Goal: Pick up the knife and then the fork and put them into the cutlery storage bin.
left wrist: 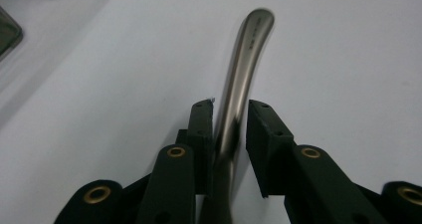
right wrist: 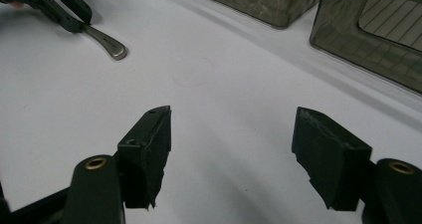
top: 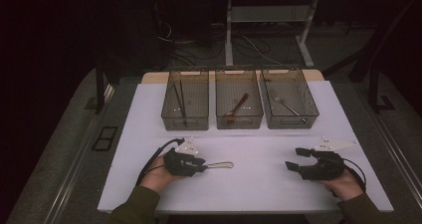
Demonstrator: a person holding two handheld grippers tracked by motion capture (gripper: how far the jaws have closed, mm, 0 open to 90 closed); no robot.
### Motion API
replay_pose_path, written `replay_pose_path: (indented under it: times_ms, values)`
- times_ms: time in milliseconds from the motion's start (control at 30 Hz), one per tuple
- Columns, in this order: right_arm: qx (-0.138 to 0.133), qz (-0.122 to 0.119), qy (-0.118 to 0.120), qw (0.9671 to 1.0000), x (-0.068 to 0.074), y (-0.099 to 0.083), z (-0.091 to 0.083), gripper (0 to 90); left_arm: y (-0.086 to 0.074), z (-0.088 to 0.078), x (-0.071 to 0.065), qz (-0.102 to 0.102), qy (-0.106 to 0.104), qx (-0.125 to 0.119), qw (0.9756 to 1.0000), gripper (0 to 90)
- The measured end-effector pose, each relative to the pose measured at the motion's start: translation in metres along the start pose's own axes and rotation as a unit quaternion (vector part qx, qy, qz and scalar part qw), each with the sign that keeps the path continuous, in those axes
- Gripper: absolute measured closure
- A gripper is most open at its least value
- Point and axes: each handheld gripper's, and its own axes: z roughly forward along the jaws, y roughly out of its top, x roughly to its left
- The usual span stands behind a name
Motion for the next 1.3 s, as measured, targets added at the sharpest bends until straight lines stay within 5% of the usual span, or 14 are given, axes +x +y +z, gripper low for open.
replay_pose_path:
  times_ms: [333,833,1300]
  values:
    - [-0.001,0.000,0.000,1.0000,0.000,0.000,0.000,31.9,-0.001,0.001,-0.002,0.021,-0.003,-0.007,0.9997,77.9]
    - [-0.003,-0.003,0.006,1.0000,0.000,0.001,-0.001,30.3,0.003,0.000,-0.004,0.008,-0.002,0.004,1.0000,79.3]
    - [0.011,-0.037,0.065,0.9972,0.006,0.021,0.004,26.4,0.019,-0.008,-0.013,0.027,-0.020,-0.016,0.9993,79.3]
